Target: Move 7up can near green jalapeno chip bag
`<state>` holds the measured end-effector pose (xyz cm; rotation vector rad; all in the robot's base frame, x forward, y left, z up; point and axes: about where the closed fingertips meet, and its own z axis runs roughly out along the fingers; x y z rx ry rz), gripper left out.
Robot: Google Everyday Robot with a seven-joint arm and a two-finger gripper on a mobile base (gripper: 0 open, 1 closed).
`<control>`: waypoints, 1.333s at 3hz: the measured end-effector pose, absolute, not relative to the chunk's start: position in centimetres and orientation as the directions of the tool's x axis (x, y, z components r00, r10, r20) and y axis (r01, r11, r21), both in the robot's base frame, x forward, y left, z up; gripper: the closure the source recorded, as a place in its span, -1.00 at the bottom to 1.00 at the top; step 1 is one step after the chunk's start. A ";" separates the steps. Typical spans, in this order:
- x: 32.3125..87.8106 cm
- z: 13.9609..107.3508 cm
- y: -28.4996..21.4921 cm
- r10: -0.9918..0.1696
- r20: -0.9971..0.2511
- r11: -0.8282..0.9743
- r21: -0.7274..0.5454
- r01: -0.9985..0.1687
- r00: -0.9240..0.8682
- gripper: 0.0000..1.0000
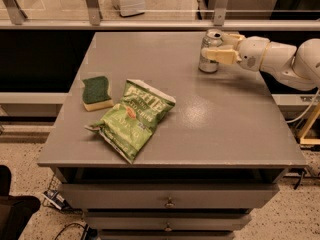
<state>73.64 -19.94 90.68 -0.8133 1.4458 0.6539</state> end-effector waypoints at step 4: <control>74.1 90.8 -18.6 -0.088 -0.995 0.568 -0.080 -0.819 0.037 1.00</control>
Offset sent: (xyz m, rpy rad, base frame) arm 0.0005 0.0032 -0.0002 0.0009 0.0004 0.0047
